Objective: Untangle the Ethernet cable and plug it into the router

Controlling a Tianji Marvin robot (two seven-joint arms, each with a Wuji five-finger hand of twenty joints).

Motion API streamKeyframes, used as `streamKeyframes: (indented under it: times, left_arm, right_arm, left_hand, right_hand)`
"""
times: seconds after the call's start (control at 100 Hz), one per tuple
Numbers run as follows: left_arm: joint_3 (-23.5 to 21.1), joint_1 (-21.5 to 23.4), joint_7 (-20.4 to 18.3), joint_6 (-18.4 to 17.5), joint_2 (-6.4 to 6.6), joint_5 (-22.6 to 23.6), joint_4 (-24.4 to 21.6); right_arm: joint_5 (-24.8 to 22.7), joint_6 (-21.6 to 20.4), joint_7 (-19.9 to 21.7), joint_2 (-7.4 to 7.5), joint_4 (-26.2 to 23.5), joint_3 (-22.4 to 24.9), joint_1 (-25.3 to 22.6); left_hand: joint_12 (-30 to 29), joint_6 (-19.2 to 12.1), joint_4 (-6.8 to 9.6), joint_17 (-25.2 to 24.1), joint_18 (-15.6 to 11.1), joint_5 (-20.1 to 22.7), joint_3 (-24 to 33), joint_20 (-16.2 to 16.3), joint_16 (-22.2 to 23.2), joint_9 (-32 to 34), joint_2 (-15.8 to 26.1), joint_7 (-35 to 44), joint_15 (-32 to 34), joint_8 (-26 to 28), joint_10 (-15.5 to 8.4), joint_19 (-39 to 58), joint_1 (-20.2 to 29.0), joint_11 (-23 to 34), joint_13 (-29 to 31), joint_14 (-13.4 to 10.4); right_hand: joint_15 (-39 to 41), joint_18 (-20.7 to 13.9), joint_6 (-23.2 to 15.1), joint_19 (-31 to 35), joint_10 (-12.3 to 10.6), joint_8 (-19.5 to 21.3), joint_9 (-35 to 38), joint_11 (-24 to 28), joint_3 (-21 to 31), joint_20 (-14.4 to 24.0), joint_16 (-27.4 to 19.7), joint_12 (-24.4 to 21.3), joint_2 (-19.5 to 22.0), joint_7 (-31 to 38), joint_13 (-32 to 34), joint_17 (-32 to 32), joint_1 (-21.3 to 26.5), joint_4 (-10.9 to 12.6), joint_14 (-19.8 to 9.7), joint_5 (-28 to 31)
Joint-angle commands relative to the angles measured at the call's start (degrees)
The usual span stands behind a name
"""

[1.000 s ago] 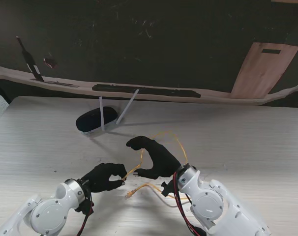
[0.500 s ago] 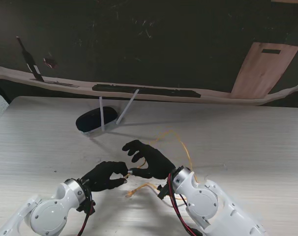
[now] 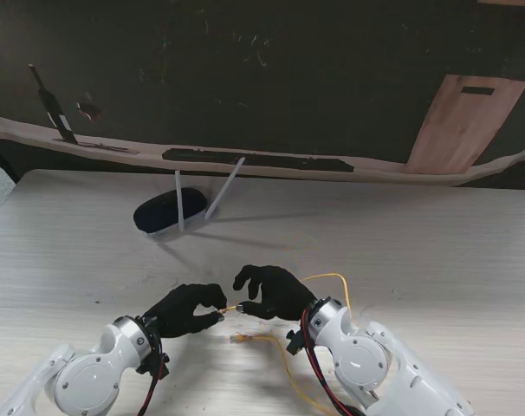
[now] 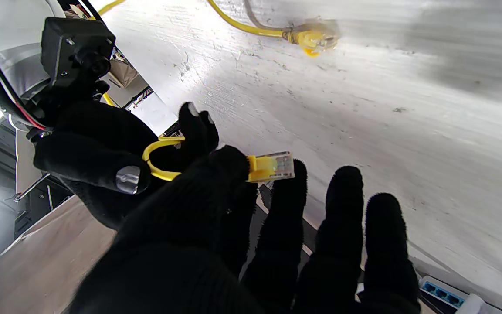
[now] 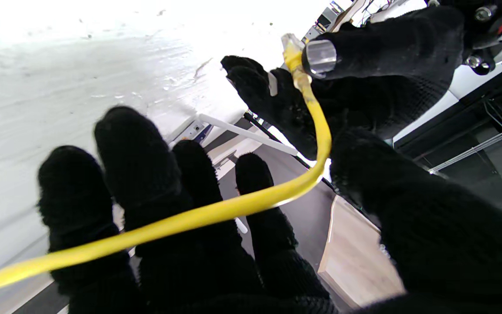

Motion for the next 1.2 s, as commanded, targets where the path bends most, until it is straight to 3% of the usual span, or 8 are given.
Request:
streamKeyframes:
  times: [0.0, 0.12, 0.23, 0.38, 0.61, 0.74, 1.02, 1.19]
  left_arm:
    - [0.2, 0.4, -0.8, 0.3, -0.13, -0.4, -0.2]
    - [0.2, 0.4, -0.5, 0.4, -0.20, -0.4, -0.2]
    - [0.3, 0.3, -0.4, 0.5, -0.24, -0.4, -0.2]
    - [0.6, 0.1, -0.3, 0.8, -0.24, -0.3, -0.1]
    - [1.0, 0.3, 3.0, 0.9, -0.79, 1.5, 0.4]
    - [0.5, 1.0, 5.2, -0.4, -1.17, 1.7, 0.9]
    - [2.0, 1.8, 19.8, -3.3, -3.42, 6.9, 3.9]
    - [2.9, 1.6, 24.2, -4.1, -3.37, 13.8, 5.4]
  right_arm:
    - [0.1, 0.2, 1.5, 0.24, -0.4, -0.2, -0.2]
    - [-0.4, 0.0, 2.0, 0.40, -0.3, -0.6, 0.3]
    - [-0.9, -0.2, 2.2, 0.48, -0.2, -0.9, 0.6]
    - [-0.5, 0.2, 2.1, 0.37, -0.1, -1.3, 0.9]
    - [-1.3, 4.0, 3.5, 0.72, -1.5, -1.1, 0.4]
    - [1.3, 8.8, 5.1, 0.67, -2.8, -0.5, -0.3]
    - [10.0, 18.0, 4.9, -0.74, -4.0, 0.5, -1.3]
    - [13.8, 21.9, 3.2, -1.78, -4.8, 1.3, -1.9]
  left_hand:
    - [1.1, -0.4, 1.25, 0.4, 1.1, -0.1, -0.6, 1.1, 1.0, 0.3, 2.7, 5.9, 1.2, 2.5, 0.8, 2.2, 2.4, 1.4, 1.1, 1.5]
    - [1.2, -0.3, 1.27, 0.6, 1.2, 0.1, -1.0, 1.3, 1.2, 0.5, 2.7, 6.0, 1.5, 2.7, 0.8, 2.5, 2.4, 1.5, 1.3, 1.7]
    - [1.3, -0.4, 1.31, 0.6, 1.3, 0.2, -1.1, 1.3, 1.3, 0.6, 2.7, 6.1, 1.6, 2.8, 0.8, 2.6, 2.4, 1.6, 1.3, 1.7]
    - [1.3, -0.4, 1.36, 0.5, 1.3, 0.3, -1.2, 1.4, 1.3, 0.7, 2.6, 6.1, 1.6, 2.9, 0.8, 2.6, 2.4, 1.6, 1.3, 1.8]
    - [1.2, -1.8, 1.32, 0.4, 1.4, 1.1, -3.1, 1.6, 1.4, 0.9, 2.3, 3.5, 1.8, -0.7, 0.8, 2.8, -0.2, 1.4, 1.3, 2.1]
    - [-0.4, -1.9, 2.33, -0.5, 1.0, -0.6, -6.3, 1.1, 0.9, -3.2, 4.5, -10.0, 0.6, -7.9, -0.2, 1.9, -8.6, -2.0, -0.1, 1.6]
    - [-2.1, -2.0, 1.71, -1.1, 1.9, 3.8, -5.8, 1.0, 0.8, -2.1, 5.6, -19.7, 0.4, -9.2, 0.3, 1.8, -10.5, -3.3, -0.3, 1.5]
    - [-2.4, -1.9, 1.15, 0.2, 2.4, 3.8, 4.7, 1.6, 0.6, -1.2, 2.0, -20.7, 1.6, -7.7, -0.7, 2.7, -19.0, -2.5, 1.7, 0.7]
  right_hand:
    - [7.4, 3.9, 0.6, 5.3, 2.4, 0.4, 4.5, 2.0, 1.7, -0.6, 1.6, 0.6, 1.4, 0.5, 3.2, 4.9, 1.7, 1.6, -0.7, 4.2]
    - [16.9, 3.6, -0.2, 10.5, 2.3, 0.8, 9.0, 3.4, 2.5, -1.4, 4.4, 0.5, 1.2, 1.8, 3.6, 11.5, 3.8, 1.9, -3.2, 8.5]
    - [22.9, 3.0, -2.2, 15.6, 1.7, -9.6, 11.4, 4.7, 1.6, -3.8, 7.3, 0.3, 0.4, 8.7, 3.7, 16.3, 7.6, -4.4, -5.5, 9.3]
    - [28.6, 0.7, -5.7, 21.6, 1.0, -13.1, 14.1, 6.7, -1.8, -2.3, 10.6, 0.5, 2.4, 17.1, 3.9, 19.8, 14.4, -6.2, -7.7, 8.9]
    - [33.3, -6.7, -6.5, 27.8, 1.4, -7.0, 16.9, 13.6, -1.1, 3.6, 14.0, 2.5, 1.2, 19.2, 4.1, 21.7, 19.3, -5.3, -12.9, 11.5]
    - [35.4, -8.8, -4.5, 29.6, 2.5, -5.6, 16.9, 16.9, -1.0, 6.0, 15.4, 4.6, 1.1, 18.7, 4.3, 22.3, 20.5, -5.1, -15.0, 11.6]
    - [37.3, -9.5, -1.0, 31.1, 4.1, -5.8, 18.2, 18.6, -0.9, 7.8, 16.6, 6.3, 0.9, 18.1, 4.3, 22.6, 21.2, -4.9, -15.7, 12.1]
    - [37.7, -9.2, 0.4, 31.4, 4.8, -6.2, 18.7, 18.7, -1.0, 8.4, 17.0, 6.6, 1.0, 18.1, 4.3, 22.6, 21.6, -4.9, -15.4, 12.2]
